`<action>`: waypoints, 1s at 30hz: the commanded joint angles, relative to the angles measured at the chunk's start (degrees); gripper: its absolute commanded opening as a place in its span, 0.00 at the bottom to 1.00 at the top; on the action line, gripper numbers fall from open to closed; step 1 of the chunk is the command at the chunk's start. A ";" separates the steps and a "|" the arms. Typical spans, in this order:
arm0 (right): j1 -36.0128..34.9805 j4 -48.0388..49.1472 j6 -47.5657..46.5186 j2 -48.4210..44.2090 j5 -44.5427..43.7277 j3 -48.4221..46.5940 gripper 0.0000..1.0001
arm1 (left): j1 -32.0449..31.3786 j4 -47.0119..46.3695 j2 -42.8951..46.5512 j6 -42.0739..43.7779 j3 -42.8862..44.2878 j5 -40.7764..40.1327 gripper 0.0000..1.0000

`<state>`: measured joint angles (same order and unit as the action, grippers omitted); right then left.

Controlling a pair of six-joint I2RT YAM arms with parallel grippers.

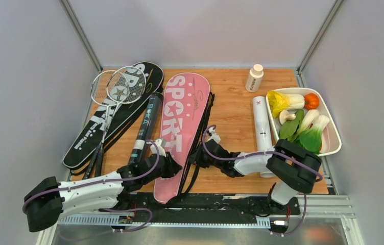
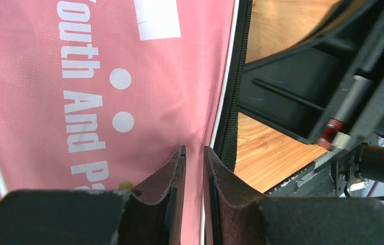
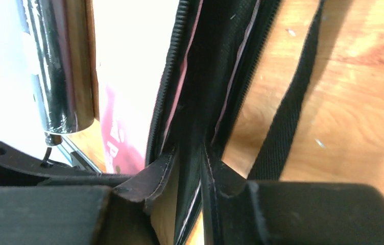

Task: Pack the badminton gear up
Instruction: Place the racket in the racket bag, then adjust the racket bag at the center of the board.

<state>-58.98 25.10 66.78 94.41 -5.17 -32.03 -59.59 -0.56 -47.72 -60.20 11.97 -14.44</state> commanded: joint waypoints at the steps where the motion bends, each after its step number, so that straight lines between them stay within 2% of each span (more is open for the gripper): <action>1: -0.18 -8.65 -3.54 -9.14 -2.55 1.77 0.27 | 0.09 3.54 -2.65 0.57 1.98 -1.68 0.25; 3: 0.16 -11.04 -5.48 -13.56 -3.31 2.75 0.40 | 0.08 4.96 -3.19 0.73 2.86 -1.92 0.25; 5: 1.02 -12.93 -9.46 -17.75 -4.54 2.53 0.49 | 0.09 5.85 -3.16 1.45 4.08 -1.99 0.25; 9: 5.99 -16.64 -22.41 -22.69 -7.21 -2.45 0.53 | 0.09 10.20 -1.80 4.98 9.83 -3.20 0.27; 10: 8.48 -18.40 -25.05 -22.69 -7.42 -4.62 0.54 | 0.09 11.53 -1.55 6.01 11.59 -4.14 0.30; 12: 13.57 -19.91 -29.05 -21.22 -5.31 -8.58 0.56 | 0.20 15.54 -1.93 9.28 16.93 -7.76 0.40; 14: 19.50 -19.92 -31.52 -18.29 -1.45 -12.69 0.60 | 0.92 18.15 -3.39 12.67 21.81 -10.21 0.45; 18: 26.27 -20.17 -37.44 -8.62 6.57 -21.07 0.70 | 4.71 18.69 -8.69 17.87 27.32 -8.08 0.47; 21: 29.93 -20.73 -41.32 -0.37 10.56 -27.89 0.68 | 9.36 16.69 -13.43 20.90 29.44 -2.27 0.46; 23: 32.09 -22.24 -43.06 6.39 12.47 -32.96 0.62 | 12.42 15.70 -17.26 22.66 31.50 1.62 0.46; 30: 36.92 -28.84 -44.18 23.05 18.21 -48.69 0.55 | 21.05 14.93 -30.32 28.72 41.07 7.19 0.46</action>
<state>-23.88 0.71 25.71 112.49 8.19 -73.60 -42.81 15.73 -73.97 -36.91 47.07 -12.19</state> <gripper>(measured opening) 0.566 0.458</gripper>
